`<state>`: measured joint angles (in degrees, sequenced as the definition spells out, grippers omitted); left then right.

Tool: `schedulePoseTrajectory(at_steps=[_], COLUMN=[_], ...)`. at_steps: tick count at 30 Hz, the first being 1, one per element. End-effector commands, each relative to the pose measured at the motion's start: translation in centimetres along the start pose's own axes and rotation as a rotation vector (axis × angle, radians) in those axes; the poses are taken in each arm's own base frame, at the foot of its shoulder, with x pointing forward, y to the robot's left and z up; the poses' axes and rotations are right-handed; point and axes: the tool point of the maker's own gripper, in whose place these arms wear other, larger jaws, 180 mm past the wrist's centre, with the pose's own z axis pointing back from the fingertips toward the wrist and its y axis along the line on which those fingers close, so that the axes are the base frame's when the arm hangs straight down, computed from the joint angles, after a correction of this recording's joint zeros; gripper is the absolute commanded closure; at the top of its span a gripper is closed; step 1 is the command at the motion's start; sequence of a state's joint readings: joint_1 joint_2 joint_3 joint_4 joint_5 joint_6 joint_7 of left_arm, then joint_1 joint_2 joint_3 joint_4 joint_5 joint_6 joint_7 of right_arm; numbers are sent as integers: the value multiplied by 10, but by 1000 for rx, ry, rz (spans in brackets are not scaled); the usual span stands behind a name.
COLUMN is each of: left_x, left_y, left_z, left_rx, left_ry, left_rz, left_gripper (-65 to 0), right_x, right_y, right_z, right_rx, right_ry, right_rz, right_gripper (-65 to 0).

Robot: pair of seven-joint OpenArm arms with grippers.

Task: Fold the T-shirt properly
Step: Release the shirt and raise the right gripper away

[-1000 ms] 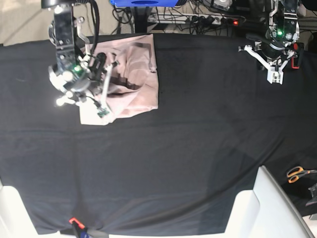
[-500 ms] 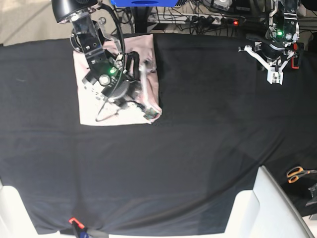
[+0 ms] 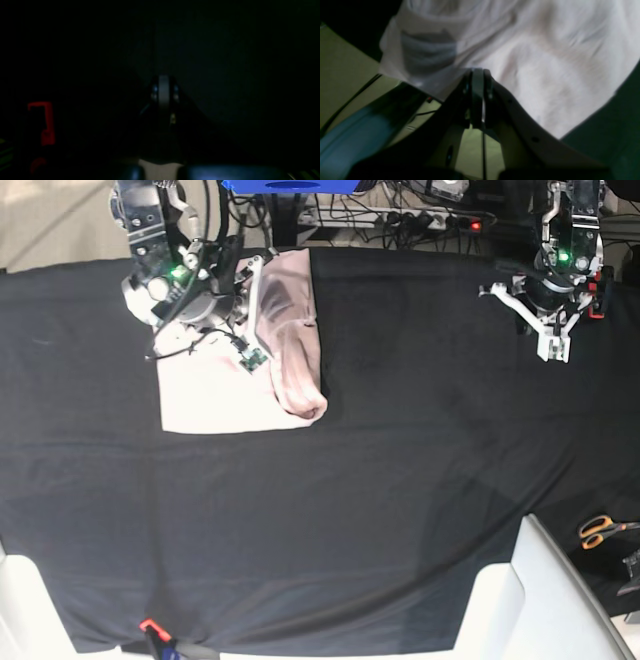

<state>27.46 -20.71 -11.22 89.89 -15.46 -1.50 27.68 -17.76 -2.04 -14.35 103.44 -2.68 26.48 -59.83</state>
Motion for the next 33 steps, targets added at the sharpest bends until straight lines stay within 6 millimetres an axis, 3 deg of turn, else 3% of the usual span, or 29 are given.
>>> schedulePoseTrajectory(at_steps=[1, 10, 12, 15, 19, 25, 26, 31, 33], left_x=[8, 8, 8, 9, 21, 52, 60, 76, 71], left_y=[5, 6, 5, 3, -36, -99, -112, -161, -184], left_z=[3, 2, 2, 3, 12, 29, 31, 38, 42], left_rx=[13, 14, 12, 5, -182, -509, -556, -748, -856], left_ry=[-26, -24, -25, -27, -38, -59, -83, -129, -127], left_rz=[-7, -8, -3, 2, 56, 174, 188, 216, 219], left_gripper=[0, 0, 0, 0, 0, 0, -66, -553, -650], right_x=[7, -29, -36, -31, -25, -38, -40, -56, -64], right_y=[7, 44, 50, 48, 30, -13, -22, -54, -59], right_z=[1, -24, -23, -5, 19, 25, 26, 33, 35], right_rx=[31, 156, 166, 137, 57, -66, -90, -169, -181], right_ry=[-37, 18, 31, 5, -19, -32, -44, -39, -23], right_rz=[-12, -72, -76, -68, -108, -226, -248, -312, -299], right_gripper=[-2, -2, -2, -2, -2, -2, -2, 0, 0])
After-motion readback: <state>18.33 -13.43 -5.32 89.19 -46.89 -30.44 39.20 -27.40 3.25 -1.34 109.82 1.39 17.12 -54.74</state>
